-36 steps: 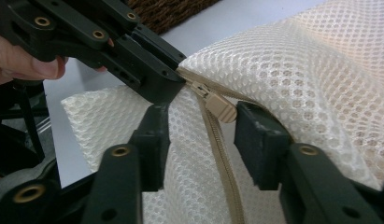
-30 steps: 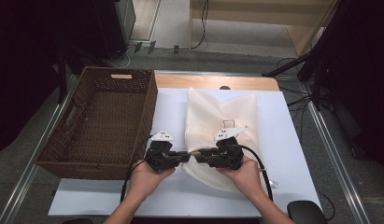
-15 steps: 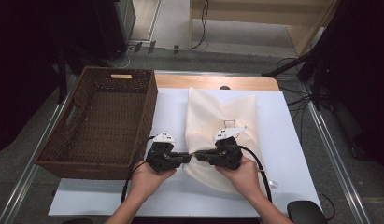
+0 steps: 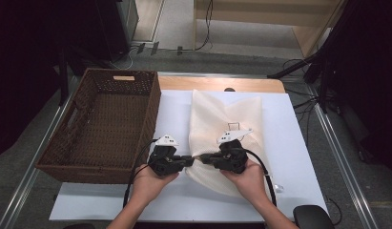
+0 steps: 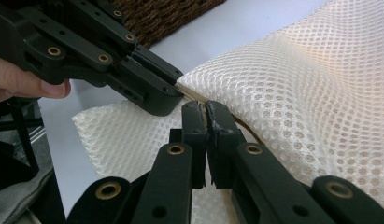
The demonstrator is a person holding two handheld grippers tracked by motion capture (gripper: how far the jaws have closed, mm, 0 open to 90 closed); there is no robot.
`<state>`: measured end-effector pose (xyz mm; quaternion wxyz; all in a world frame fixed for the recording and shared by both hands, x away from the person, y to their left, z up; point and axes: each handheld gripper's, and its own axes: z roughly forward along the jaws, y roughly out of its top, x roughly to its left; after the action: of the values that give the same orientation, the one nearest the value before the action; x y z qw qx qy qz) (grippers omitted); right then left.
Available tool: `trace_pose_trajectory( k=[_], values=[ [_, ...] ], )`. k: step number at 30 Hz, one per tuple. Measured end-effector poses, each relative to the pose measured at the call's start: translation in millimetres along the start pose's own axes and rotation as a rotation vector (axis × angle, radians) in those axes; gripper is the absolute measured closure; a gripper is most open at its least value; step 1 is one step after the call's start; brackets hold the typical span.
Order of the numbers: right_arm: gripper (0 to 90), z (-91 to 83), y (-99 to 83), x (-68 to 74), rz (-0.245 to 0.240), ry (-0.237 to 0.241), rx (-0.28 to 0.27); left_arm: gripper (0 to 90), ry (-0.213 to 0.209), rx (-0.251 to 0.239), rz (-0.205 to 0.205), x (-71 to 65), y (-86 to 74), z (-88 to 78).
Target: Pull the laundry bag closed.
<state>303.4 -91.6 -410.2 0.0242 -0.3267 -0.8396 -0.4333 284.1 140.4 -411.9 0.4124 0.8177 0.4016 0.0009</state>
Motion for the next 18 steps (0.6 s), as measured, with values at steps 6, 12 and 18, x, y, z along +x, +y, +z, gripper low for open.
trace_pose_trajectory(
  k=[6, 12, 18],
  values=[
    [87.9, -2.6, 0.0, -0.5, 0.000, -0.014, 0.007, 84.0, 0.013, -0.008, 0.010, -0.8, 0.1, -1.5],
    [87.9, -5.7, -0.5, -0.8, -0.001, -0.020, 0.016, 84.0, 0.014, -0.009, 0.008, -0.3, -0.2, -2.6],
    [87.9, -10.7, -2.0, -2.3, 0.002, -0.031, 0.021, 84.1, 0.030, -0.016, 0.004, 1.5, -0.7, -4.4]
  ],
)
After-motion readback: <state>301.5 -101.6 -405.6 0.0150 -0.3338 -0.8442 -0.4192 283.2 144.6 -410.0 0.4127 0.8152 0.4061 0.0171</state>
